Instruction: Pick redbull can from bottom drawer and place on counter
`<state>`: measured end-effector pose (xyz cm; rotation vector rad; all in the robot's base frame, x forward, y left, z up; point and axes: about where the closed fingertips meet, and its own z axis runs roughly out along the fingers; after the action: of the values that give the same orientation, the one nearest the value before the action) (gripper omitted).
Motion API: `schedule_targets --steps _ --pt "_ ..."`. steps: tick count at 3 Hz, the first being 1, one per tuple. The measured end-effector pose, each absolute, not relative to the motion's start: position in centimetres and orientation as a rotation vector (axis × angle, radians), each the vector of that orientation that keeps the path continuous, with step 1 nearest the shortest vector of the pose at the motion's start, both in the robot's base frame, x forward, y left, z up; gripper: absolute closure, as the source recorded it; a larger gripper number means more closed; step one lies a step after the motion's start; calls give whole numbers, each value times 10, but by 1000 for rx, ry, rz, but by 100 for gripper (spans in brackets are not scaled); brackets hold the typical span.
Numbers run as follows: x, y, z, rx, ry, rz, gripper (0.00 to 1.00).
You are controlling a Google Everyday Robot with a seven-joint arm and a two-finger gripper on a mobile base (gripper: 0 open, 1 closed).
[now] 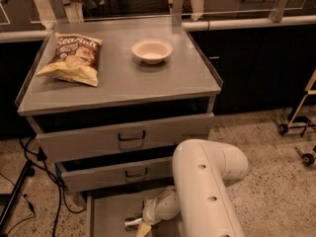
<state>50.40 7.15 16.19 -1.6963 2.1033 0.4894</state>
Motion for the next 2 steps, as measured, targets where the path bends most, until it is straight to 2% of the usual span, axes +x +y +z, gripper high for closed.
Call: schedule_targets --steps 2 --pt "496 82 137 -1713 2098 509 0"
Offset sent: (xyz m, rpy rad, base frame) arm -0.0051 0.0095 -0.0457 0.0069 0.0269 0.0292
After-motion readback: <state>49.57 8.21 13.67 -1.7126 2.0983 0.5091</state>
